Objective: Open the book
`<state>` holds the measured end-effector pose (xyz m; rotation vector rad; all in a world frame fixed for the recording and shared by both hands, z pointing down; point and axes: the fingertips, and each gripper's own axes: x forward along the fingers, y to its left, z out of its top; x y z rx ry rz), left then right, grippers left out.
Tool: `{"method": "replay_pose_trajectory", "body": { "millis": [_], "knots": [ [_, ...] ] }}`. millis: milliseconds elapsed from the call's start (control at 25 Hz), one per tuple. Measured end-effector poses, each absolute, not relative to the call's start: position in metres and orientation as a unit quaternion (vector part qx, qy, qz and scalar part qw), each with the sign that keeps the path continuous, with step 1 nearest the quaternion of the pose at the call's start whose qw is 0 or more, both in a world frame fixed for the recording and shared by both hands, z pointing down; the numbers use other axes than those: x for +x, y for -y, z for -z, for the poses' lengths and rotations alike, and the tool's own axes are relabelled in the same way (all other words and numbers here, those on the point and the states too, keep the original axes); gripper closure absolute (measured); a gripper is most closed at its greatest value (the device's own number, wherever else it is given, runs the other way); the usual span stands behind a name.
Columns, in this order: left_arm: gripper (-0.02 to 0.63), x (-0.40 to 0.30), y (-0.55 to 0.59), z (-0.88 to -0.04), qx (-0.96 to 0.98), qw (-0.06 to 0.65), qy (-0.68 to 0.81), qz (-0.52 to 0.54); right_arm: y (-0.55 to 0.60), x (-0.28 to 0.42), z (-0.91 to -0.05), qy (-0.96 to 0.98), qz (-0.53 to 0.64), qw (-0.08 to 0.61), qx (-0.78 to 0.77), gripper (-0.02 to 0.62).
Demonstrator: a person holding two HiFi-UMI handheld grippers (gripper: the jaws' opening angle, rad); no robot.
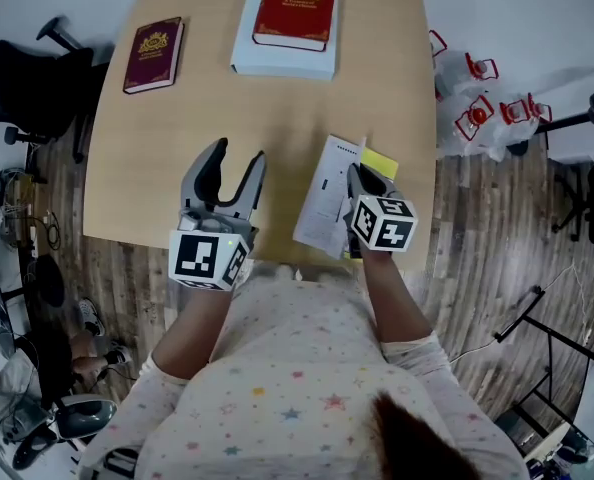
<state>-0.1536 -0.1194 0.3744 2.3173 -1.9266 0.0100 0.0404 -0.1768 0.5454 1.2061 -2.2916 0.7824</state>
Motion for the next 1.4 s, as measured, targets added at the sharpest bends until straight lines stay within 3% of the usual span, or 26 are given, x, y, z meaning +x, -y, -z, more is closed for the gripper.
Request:
{"method": "replay_pose_trajectory", "body": {
  "millis": [360,1040,1400],
  "knots": [
    [0.461,-0.131,0.130,-0.365,0.791,0.054,0.609,0.003,0.174,0.055,-0.529,0.832,-0.287,0.194,0.434,0.564],
    [0.555,-0.089,0.153,-0.366,0.829,0.058,0.556,0.002,0.172,0.085,-0.508,0.833,-0.281,0.174,0.443,0.563],
    [0.568,-0.068,0.162,-0.370,0.845,0.065,0.530,-0.001,0.170,0.108,-0.498,0.826,-0.286,0.167,0.457,0.566]
  ]
}}
